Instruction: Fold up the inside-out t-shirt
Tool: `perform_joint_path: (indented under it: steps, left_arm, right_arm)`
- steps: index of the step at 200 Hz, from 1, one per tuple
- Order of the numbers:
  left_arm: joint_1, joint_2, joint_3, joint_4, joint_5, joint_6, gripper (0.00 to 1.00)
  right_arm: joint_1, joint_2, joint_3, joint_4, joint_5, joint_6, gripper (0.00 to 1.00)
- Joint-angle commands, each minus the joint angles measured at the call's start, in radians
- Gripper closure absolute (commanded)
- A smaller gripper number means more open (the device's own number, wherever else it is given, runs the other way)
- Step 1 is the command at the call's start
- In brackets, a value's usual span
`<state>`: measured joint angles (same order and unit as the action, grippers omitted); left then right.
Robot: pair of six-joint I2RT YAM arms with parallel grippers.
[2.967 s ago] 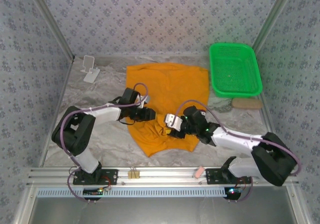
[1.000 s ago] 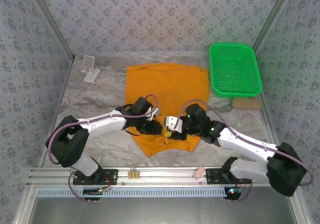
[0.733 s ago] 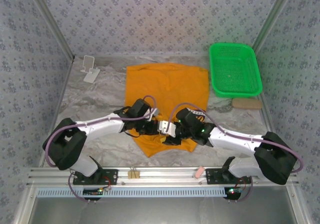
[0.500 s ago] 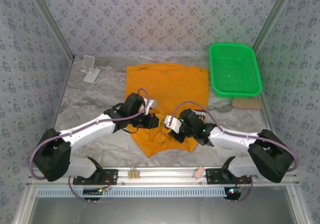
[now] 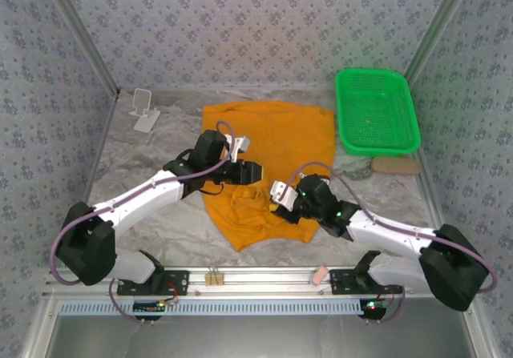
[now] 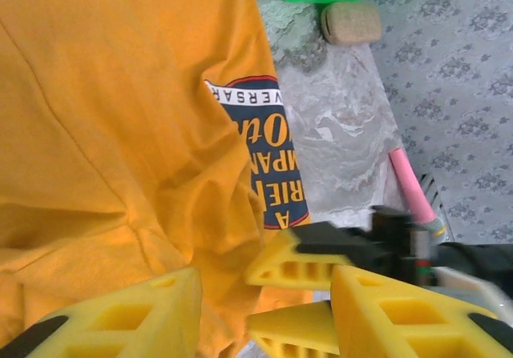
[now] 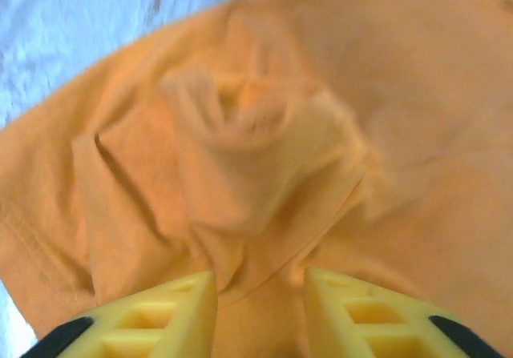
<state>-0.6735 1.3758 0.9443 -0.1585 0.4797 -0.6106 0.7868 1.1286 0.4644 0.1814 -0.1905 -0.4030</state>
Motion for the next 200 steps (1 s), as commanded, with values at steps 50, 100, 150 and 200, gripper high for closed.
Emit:
perform_joint_path:
  steps: [50, 100, 150, 200]
  left_arm:
    - [0.089, -0.119, -0.228, -0.116, -0.108, 0.000, 0.54]
    - [0.023, -0.032, -0.301, 0.115, -0.089, -0.029, 0.57]
    - [-0.091, -0.065, -0.241, 0.158, -0.051, 0.127, 0.80]
    - [-0.215, -0.072, -0.228, 0.287, 0.096, 0.231, 0.86]
  right_arm:
    - [-0.004, 0.213, 0.134, 0.142, -0.010, 0.100, 0.53]
    - [-0.020, 0.287, 0.158, 0.152, -0.016, 0.164, 1.00]
    - [-0.122, 0.218, 0.117, -0.047, 0.251, 0.340, 1.00]
    - [-0.243, 0.117, 0.097, -0.119, 0.190, 0.578, 0.77]
